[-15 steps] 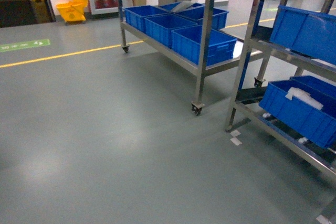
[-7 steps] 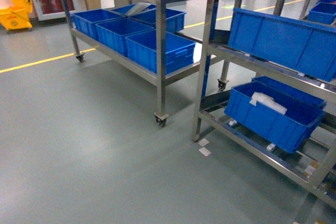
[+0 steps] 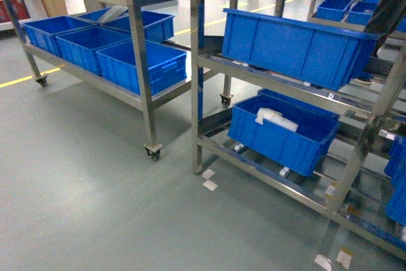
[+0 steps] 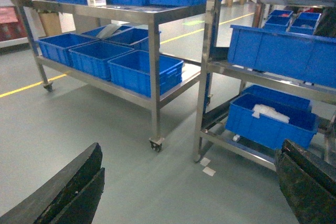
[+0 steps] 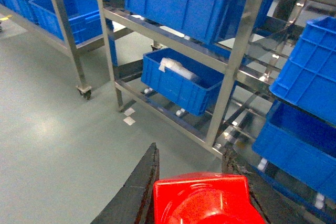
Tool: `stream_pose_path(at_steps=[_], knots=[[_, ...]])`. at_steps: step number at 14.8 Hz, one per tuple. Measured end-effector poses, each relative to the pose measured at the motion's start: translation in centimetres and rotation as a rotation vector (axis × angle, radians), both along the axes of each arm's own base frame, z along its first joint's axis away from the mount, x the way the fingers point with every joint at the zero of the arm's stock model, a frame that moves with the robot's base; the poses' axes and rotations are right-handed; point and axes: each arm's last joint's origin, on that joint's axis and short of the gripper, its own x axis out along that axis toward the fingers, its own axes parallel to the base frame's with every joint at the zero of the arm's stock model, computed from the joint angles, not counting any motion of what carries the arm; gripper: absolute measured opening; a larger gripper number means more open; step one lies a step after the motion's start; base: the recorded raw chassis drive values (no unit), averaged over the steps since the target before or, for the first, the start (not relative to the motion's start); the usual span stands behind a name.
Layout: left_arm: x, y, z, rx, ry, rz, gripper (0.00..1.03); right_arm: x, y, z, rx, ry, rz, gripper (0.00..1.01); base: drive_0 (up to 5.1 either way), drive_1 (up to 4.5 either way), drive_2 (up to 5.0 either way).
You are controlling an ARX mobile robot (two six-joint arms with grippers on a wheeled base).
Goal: Pick red block from blue box to shelf
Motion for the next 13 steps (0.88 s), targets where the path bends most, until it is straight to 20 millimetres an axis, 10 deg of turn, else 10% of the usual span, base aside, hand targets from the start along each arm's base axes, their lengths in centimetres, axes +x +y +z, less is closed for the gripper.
stream_pose_path(at_steps=[7,13], knots=[[0.00,0.00,0.00,0.000,0.000,0.000,0.98,0.00,0.00,0.00,0.000,0.000,0.000,0.28,-1.6,-1.61,-1.6],[0.00,-0.01,0.00,0.000,0.000,-0.001,0.98,0.00,0.01,0.00,0.001,0.000,0.003,0.28,2.7,-3.96,-4.0]])
